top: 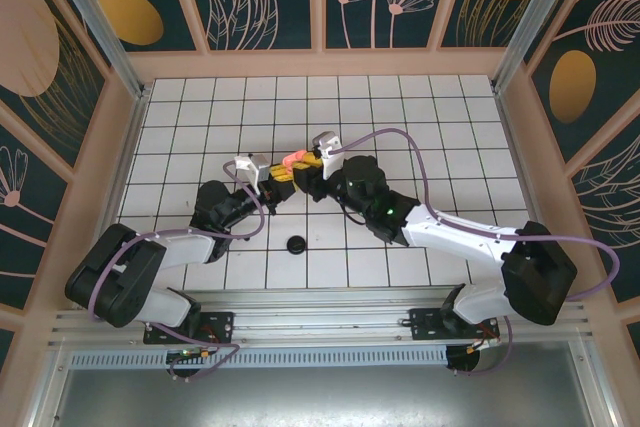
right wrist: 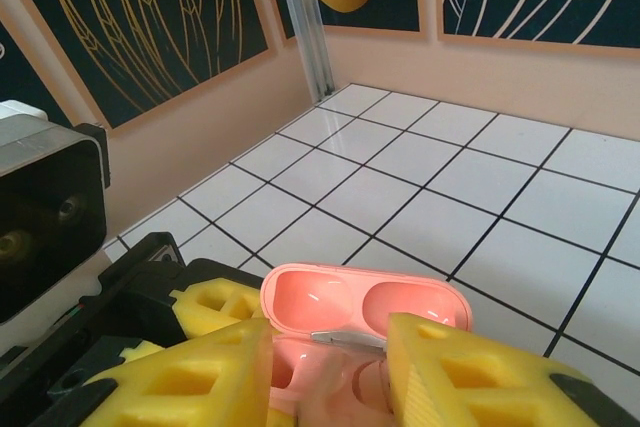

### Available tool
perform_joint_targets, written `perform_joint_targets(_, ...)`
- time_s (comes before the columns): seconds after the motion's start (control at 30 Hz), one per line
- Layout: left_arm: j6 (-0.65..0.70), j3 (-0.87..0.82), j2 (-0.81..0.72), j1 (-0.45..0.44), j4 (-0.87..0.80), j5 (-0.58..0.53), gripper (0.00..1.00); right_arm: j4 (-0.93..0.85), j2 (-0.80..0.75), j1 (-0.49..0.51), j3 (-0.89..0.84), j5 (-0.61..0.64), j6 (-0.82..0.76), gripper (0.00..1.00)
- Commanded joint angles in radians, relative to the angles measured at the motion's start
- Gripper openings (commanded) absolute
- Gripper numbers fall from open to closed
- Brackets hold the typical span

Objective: Insert the wireless bluetooth earbuds into the charging case

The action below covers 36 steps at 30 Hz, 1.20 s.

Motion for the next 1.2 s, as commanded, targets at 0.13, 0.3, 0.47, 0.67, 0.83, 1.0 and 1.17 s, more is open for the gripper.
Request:
perform_joint_targets(0.13,0.085,0.004,-0.041,-0.008,0.012,0.015,0.10,-0.027,-0.047,0.003,0.027,-0.032,-0.005,0.45)
perform_joint_targets(0.3,0.139,-0.008,-0.040,-0.012,0.003,0.019,0.10,-0.022,-0.104,0.002,0.037,-0.087,0.016,0.51)
perform_joint_targets(0.47,0.171,0.004,-0.036,-0.013,-0.034,0.004,0.10,-0.047,-0.148,-0.005,0.038,-0.116,0.048,0.51)
perform_joint_targets(0.67,0.160,0.000,-0.037,-0.012,-0.050,-0.029,0.09,-0.253,-0.161,-0.047,0.069,-0.074,0.157,0.51)
perform_joint_targets(0.83,0.175,-0.006,-0.052,-0.013,-0.091,-0.039,0.09,-0.550,-0.159,-0.142,0.089,-0.068,0.358,0.50)
perform_joint_targets(1.0,0.194,-0.014,-0.073,-0.012,-0.132,-0.048,0.09,-0.808,-0.164,-0.202,0.023,-0.070,0.490,0.49)
perform_joint_targets(1.17,0.198,-0.018,-0.082,-0.013,-0.151,-0.045,0.09,-0.942,-0.162,-0.215,-0.058,-0.055,0.574,0.47)
